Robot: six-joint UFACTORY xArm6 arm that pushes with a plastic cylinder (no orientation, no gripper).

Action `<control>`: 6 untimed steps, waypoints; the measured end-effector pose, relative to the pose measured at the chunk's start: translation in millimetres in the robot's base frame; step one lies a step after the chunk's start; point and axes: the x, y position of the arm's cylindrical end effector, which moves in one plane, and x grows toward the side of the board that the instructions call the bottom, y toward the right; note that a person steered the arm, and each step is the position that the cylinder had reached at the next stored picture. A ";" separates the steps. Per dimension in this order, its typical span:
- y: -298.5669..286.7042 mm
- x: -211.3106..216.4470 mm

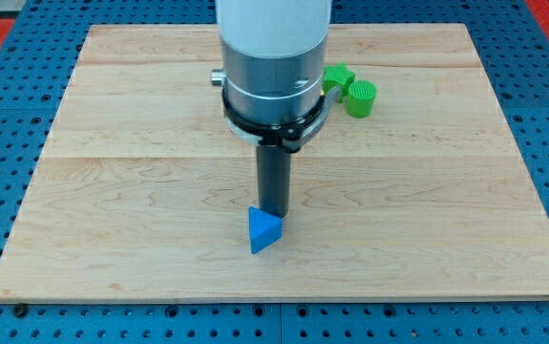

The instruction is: Push yellow hexagon up a bit

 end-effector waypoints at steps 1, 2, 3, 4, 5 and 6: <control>-18.5 -37.6; -1.0 -87.4; 43.7 -95.7; 76.0 -97.3; 74.9 -133.8; 57.6 -157.6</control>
